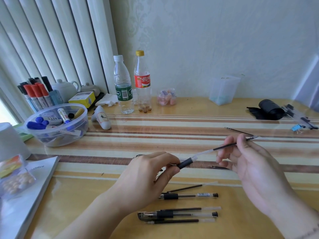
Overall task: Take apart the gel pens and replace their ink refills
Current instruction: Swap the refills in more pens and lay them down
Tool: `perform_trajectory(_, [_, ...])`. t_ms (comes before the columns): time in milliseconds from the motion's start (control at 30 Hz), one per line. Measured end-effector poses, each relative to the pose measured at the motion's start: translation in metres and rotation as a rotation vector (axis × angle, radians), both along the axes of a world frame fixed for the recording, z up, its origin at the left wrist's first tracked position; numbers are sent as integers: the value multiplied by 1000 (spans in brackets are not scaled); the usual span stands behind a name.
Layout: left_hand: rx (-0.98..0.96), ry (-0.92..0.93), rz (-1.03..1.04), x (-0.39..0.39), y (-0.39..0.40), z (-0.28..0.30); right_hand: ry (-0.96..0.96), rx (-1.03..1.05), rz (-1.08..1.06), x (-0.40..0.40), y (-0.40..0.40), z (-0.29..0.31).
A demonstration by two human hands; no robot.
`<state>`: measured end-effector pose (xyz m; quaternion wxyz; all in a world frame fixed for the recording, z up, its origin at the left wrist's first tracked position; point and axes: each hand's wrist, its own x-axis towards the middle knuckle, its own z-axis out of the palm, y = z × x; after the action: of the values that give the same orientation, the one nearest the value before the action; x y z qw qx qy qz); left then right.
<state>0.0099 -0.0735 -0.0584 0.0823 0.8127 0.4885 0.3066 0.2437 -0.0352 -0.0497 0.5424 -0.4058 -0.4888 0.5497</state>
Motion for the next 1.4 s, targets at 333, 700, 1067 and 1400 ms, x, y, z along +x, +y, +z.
perform_trajectory(333, [-13, -19, -4, 0, 0, 0, 31, -17, -14, 3, 2, 1])
perform_trajectory(700, [-8, -24, -35, 5, -3, 0, -207, 187, 116, -6, -8, -4])
perform_trajectory(1067, [-22, -251, -81, 12, -5, -1, -232, 199, 199, -27, -26, -7])
perform_trajectory(1400, [-261, -728, -27, 7, 2, -2, -863, 706, 27, -2, -12, -6])
